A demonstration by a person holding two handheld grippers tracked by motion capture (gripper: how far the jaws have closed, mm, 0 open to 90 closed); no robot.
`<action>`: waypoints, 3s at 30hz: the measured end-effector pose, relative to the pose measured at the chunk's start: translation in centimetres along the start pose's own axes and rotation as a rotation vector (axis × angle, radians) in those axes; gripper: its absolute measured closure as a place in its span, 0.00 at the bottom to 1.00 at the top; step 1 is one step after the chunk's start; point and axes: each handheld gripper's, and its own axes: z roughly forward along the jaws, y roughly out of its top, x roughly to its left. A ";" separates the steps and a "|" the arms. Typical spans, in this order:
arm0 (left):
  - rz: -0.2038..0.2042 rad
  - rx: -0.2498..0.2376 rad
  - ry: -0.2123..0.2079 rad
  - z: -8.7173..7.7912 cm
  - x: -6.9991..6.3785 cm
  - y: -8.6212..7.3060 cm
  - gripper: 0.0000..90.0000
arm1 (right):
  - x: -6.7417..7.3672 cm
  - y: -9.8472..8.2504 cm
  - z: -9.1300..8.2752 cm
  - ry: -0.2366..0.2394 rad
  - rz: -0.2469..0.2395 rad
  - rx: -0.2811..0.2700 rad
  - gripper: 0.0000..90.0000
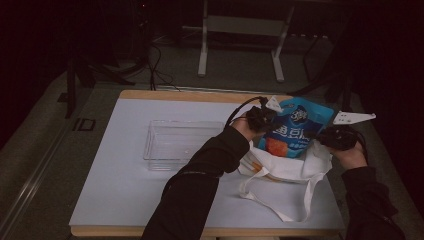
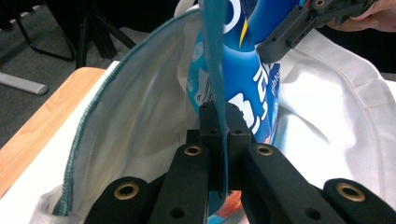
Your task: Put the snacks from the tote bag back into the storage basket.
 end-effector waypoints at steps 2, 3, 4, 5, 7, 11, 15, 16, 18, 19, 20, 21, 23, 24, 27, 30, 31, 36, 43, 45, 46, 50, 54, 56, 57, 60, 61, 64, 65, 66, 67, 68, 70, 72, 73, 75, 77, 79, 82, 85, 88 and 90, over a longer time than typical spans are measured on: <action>0.005 -0.005 0.004 -0.3 0.0 0.3 1.00 | 0.1 0.2 -0.2 -0.002 -0.004 -0.002 0.97; 0.005 -0.009 0.006 -0.4 -0.1 0.4 1.00 | 0.1 0.3 -0.3 -0.004 -0.004 -0.004 0.97; 0.005 -0.012 0.008 -0.5 -0.1 0.5 1.00 | 0.1 0.5 -0.4 -0.004 -0.003 -0.007 0.97; 0.011 -0.012 0.009 -0.7 -0.1 0.7 1.00 | 0.1 0.6 -0.5 -0.007 -0.008 -0.008 0.97; 0.014 -0.021 0.013 -1.0 -0.2 1.0 1.00 | 0.2 0.9 -0.8 -0.007 -0.010 -0.015 0.97; 0.017 -0.034 0.021 -1.6 -0.4 1.6 1.00 | 0.3 1.6 -1.3 -0.010 -0.018 -0.031 0.97; 0.025 -0.038 0.028 -2.4 -0.5 2.2 1.00 | 0.6 2.3 -1.9 -0.013 -0.027 -0.034 0.97; 0.025 -0.038 0.028 -2.4 -0.5 2.2 1.00 | 0.7 2.5 -2.0 -0.014 -0.027 -0.037 0.97; 0.033 -0.042 0.033 -3.0 -0.6 2.8 1.00 | 0.7 2.9 -2.3 -0.015 -0.032 -0.042 0.97; 0.037 -0.045 0.040 -3.2 -0.6 3.0 1.00 | 0.8 3.2 -2.4 -0.013 -0.032 -0.045 0.97; 0.034 -0.050 0.043 -3.4 -0.7 3.1 1.00 | 0.8 3.4 -2.5 -0.015 -0.034 -0.044 0.97; 0.030 -0.056 0.047 -3.5 -0.7 3.2 1.00 | 0.9 3.6 -2.7 -0.019 -0.039 -0.046 0.97; 0.029 -0.065 0.052 -3.9 -0.7 3.4 1.00 | 1.0 4.1 -2.9 -0.017 -0.045 -0.051 0.98; 0.028 -0.068 0.053 -4.1 -0.7 3.4 1.00 | 1.1 4.3 -3.0 -0.018 -0.049 -0.052 0.98; 0.030 -0.074 0.056 -4.6 -0.7 3.7 1.00 | 1.2 5.0 -3.2 -0.013 -0.055 -0.050 0.98; 0.039 -0.079 0.064 -5.3 -0.8 3.9 1.00 | 1.5 5.6 -3.4 -0.008 -0.062 -0.055 0.98; 0.039 -0.079 0.064 -5.3 -0.8 3.9 1.00 | 1.5 5.6 -3.4 -0.008 -0.062 -0.055 0.98; 0.039 -0.092 0.067 -6.5 -1.0 4.3 1.00 | 1.8 6.6 -3.7 0.002 -0.071 -0.064 0.98; 0.051 -0.088 0.065 -8.3 -1.1 4.6 1.00 | 2.6 7.8 -3.8 0.031 -0.091 -0.067 0.98; 0.057 -0.086 0.066 -9.0 -1.2 4.7 1.00 | 2.8 8.2 -3.8 0.040 -0.097 -0.072 0.98; 0.058 -0.087 0.069 -9.3 -1.2 4.7 1.00 | 2.9 8.4 -3.8 0.044 -0.099 -0.074 0.98; 0.062 -0.086 0.073 -10.6 -1.2 4.7 1.00 | 3.6 9.3 -3.7 0.062 -0.117 -0.078 0.98; 0.062 -0.089 0.075 -11.8 -1.2 4.5 1.00 | 4.2 10.2 -3.4 0.078 -0.132 -0.079 0.98; 0.060 -0.093 0.077 -12.5 -1.1 4.3 1.00 | 4.6 10.7 -3.2 0.079 -0.142 -0.078 0.98; 0.060 -0.093 0.077 -12.5 -1.1 4.3 1.00 | 4.7 10.9 -3.1 0.082 -0.150 -0.079 0.98; 0.061 -0.088 0.086 -13.4 -1.0 4.1 1.00 | 5.1 11.4 -2.8 0.091 -0.156 -0.078 0.98; 0.059 -0.087 0.091 -13.8 -1.0 3.9 1.00 | 5.2 11.6 -2.6 0.097 -0.157 -0.080 0.98; 0.058 -0.080 0.101 -14.8 -0.8 3.6 1.00 | 5.8 12.4 -1.9 0.111 -0.169 -0.079 0.98; 0.059 -0.080 0.104 -15.1 -0.8 3.5 1.00 | 5.9 12.5 -1.7 0.115 -0.173 -0.080 0.98; 0.057 -0.079 0.105 -15.4 -0.8 3.3 1.00 | 6.1 12.7 -1.5 0.119 -0.174 -0.080 0.98; 0.057 -0.079 0.105 -15.4 -0.8 3.3 1.00 | 6.1 12.7 -1.5 0.119 -0.174 -0.080 0.98; 0.053 -0.082 0.112 -16.3 -0.7 2.9 1.00 | 6.2 13.0 -1.3 0.122 -0.178 -0.079 0.98; 0.049 -0.083 0.115 -17.0 -0.6 2.5 1.00 | 6.9 13.8 -0.6 0.135 -0.194 -0.080 0.98; 0.051 -0.085 0.119 -17.7 -0.5 2.1 1.00 | 7.3 14.2 -0.1 0.145 -0.203 -0.081 0.98; 0.055 -0.085 0.120 -18.0 -0.4 1.9 1.00 | 7.5 14.4 0.1 0.151 -0.208 -0.084 0.98; 0.053 -0.089 0.119 -18.7 -0.3 1.4 1.00 | 7.8 14.7 0.5 0.159 -0.215 -0.088 0.98; 0.044 -0.085 0.123 -19.3 -0.2 1.0 1.00 | 8.3 15.1 1.1 0.169 -0.222 -0.088 0.98; 0.042 -0.081 0.130 -19.9 0.0 0.6 1.00 | 8.7 15.4 1.7 0.178 -0.229 -0.086 0.98; 0.036 -0.087 0.137 -20.8 0.1 -0.1 1.00 | 9.2 15.8 2.5 0.193 -0.231 -0.092 0.98; 0.029 -0.090 0.128 -21.7 0.5 -0.9 1.00 | 9.6 16.3 3.3 0.211 -0.234 -0.090 0.98; 0.022 -0.088 0.127 -22.4 0.8 -1.6 1.00 | 10.3 16.8 4.2 0.221 -0.243 -0.084 0.98; 0.022 -0.085 0.133 -22.8 0.9 -2.0 1.00 | 10.5 17.0 4.6 0.228 -0.244 -0.081 0.98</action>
